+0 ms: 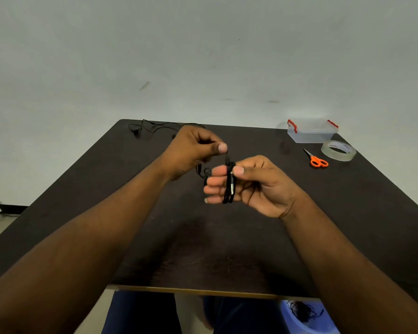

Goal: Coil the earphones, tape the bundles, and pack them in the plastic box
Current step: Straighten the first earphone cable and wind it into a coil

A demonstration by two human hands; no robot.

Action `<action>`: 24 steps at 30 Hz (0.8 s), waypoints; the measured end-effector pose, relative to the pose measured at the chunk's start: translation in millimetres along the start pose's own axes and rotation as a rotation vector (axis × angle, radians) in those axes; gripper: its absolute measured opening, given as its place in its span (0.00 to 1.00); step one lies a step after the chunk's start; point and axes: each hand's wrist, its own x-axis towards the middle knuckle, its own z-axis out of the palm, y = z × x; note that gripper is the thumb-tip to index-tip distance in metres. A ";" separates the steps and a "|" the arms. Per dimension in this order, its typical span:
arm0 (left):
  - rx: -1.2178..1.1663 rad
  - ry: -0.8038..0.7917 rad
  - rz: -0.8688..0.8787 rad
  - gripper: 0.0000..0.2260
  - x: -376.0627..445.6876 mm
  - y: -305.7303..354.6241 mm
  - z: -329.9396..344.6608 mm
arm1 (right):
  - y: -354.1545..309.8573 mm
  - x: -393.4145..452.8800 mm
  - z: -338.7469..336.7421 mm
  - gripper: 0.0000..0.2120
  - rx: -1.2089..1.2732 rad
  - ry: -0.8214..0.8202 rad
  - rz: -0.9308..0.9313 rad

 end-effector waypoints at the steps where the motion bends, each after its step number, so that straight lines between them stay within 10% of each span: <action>1: -0.057 0.004 -0.037 0.06 -1.6 -4.1 4.7 | -1.7 0.4 2.7 0.16 0.068 -0.056 -0.041; 6: -0.073 0.008 -0.239 0.20 -21.5 -39.7 35.5 | -21.5 9.1 12.4 0.16 0.206 -0.223 -0.283; 9: -0.019 -0.066 -0.231 0.04 -32.3 -54.5 41.0 | -33.1 18.0 6.4 0.17 0.225 -0.053 -0.429; 16: -0.040 0.013 -0.215 0.14 -46.6 -56.9 25.2 | -21.3 28.1 -26.1 0.10 0.127 0.450 -0.535; 24: 0.442 0.006 -0.070 0.08 -29.5 -50.5 -0.7 | 3.0 27.3 -54.7 0.17 -0.951 0.486 -0.178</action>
